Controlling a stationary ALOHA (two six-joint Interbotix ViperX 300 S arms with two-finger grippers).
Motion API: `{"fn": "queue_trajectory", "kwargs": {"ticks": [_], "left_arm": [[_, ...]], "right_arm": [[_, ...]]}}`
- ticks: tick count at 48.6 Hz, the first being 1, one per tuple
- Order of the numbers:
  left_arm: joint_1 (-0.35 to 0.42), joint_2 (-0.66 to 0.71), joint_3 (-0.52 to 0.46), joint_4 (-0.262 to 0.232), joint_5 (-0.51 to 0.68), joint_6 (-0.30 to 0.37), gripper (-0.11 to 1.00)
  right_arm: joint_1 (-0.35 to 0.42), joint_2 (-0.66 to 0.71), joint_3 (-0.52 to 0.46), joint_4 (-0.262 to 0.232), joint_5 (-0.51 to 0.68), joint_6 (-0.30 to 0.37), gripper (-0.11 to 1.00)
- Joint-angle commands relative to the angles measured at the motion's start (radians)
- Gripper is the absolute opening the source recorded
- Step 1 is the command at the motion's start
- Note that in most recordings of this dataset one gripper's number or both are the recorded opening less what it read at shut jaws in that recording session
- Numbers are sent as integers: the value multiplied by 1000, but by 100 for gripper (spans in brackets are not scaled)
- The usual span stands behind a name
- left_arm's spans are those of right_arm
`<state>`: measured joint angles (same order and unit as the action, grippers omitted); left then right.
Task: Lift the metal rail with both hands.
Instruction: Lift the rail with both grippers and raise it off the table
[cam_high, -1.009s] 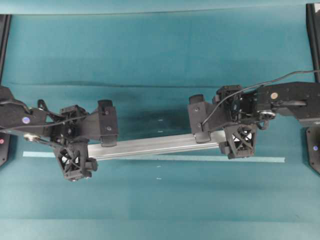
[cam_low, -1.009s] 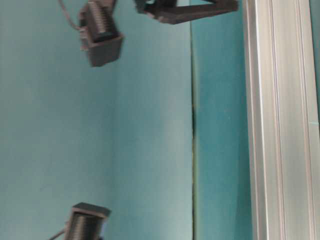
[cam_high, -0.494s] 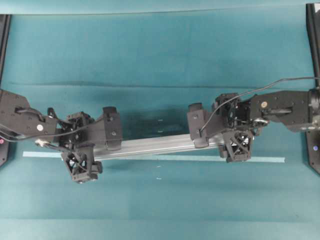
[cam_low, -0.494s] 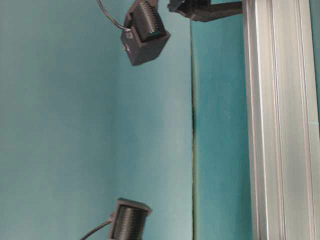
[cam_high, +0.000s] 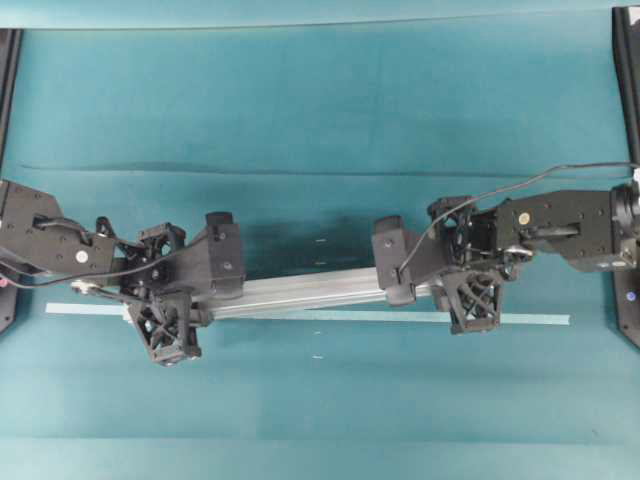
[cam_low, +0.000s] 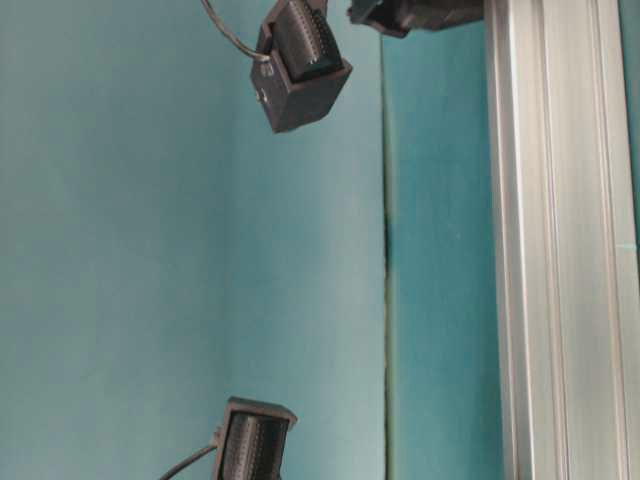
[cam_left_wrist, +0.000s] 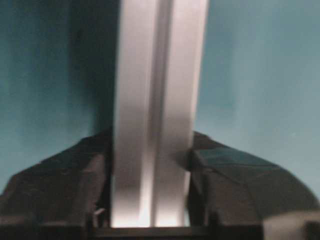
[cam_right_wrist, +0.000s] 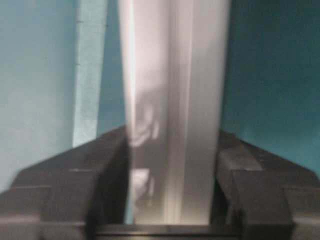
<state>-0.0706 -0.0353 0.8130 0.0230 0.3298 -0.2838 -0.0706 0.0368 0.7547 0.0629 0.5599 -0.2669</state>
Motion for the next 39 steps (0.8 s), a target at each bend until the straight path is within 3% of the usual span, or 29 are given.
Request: {"fn": "queue_trajectory", "kwargs": {"ticks": [1, 25, 31, 39], "left_arm": [[-2, -8, -3, -3, -15, -5, 30], [-2, -21, -12, -3, 11, -6, 30], [-2, -67, -67, -3, 106, -6, 30], [-3, -169, -206, -3, 354, -5, 30]], "right_arm": [[-5, 5, -8, 0, -3, 0, 40], [-14, -9, -23, -2, 25, -2, 40], [-20, -58, -75, 0, 121, -6, 40], [-37, -153, -181, 0, 307, -3, 40]]}}
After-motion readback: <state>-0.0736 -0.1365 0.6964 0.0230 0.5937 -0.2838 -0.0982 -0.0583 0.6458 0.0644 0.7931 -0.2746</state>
